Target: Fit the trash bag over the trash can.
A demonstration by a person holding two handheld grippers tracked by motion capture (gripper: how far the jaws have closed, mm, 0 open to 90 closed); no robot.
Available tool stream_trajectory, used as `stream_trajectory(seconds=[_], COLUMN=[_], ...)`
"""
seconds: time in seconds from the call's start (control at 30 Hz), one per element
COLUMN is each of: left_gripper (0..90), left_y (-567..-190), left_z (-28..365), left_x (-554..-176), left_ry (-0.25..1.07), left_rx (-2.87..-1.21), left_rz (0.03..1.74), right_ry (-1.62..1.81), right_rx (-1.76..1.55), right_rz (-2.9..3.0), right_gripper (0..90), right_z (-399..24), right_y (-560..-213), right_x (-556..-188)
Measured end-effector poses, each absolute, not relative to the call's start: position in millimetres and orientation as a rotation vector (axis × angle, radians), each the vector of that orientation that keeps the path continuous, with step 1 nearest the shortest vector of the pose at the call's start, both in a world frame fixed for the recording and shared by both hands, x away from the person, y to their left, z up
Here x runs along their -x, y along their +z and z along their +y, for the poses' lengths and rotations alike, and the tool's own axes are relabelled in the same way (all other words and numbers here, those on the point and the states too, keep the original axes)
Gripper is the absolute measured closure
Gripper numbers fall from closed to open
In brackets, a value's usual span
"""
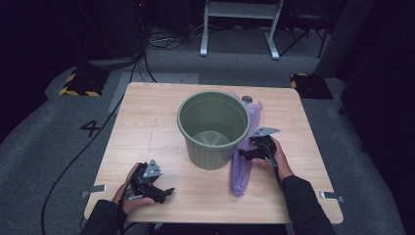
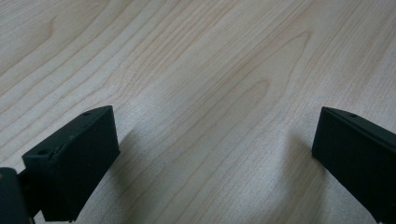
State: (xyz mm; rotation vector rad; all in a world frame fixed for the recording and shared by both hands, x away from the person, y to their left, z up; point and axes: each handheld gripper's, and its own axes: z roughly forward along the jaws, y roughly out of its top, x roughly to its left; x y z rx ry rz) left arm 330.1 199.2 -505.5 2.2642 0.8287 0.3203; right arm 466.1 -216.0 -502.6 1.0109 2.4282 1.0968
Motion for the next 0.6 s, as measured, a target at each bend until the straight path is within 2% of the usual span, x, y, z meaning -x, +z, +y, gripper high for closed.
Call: stream_trajectory(seconds=[0.1, 0.17, 0.6], left_gripper=[0.3, 0.3, 0.3], left_y=[-505.5, -505.5, -505.4], left_z=[199.1, 199.1, 198.7], left_x=[-330.2, -330.2, -330.6], left_ry=[0.320, 0.320, 0.321], left_rx=[-2.265, -2.265, -2.266], left_rz=[0.828, 0.828, 0.825], right_ry=[1.097, 1.085, 1.114], right_rx=[-1.011, -0.999, -0.962], right_rz=[2.431, 2.423, 2.407], right_gripper=[22.8, 28.3, 75.4], right_z=[-214.7, -213.6, -209.3], right_y=[-502.3, -502.3, -500.6], right_x=[-465.4, -463.8, -457.0])
